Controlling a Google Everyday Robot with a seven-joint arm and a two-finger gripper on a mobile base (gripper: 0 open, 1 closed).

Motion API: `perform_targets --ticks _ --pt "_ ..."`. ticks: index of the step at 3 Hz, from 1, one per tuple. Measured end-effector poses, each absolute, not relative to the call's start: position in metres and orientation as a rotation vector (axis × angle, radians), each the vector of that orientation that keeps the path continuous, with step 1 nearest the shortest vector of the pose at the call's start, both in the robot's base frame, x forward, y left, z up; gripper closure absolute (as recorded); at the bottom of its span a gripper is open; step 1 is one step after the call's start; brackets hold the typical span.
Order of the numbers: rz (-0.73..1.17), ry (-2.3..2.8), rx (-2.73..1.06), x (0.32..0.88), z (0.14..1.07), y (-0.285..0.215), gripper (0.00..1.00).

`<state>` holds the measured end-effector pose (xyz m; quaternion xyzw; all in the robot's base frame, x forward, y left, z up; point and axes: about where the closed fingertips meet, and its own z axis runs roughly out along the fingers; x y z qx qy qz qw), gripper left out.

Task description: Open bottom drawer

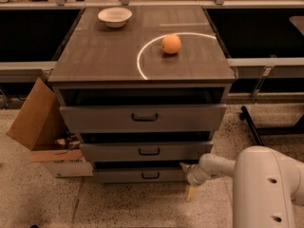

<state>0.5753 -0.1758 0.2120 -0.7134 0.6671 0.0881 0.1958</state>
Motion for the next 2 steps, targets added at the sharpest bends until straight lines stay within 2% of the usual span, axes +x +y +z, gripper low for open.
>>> perform_targets --ticks 2 --pt "0.194 1.886 -1.998 0.604 0.184 -0.171 0.00"
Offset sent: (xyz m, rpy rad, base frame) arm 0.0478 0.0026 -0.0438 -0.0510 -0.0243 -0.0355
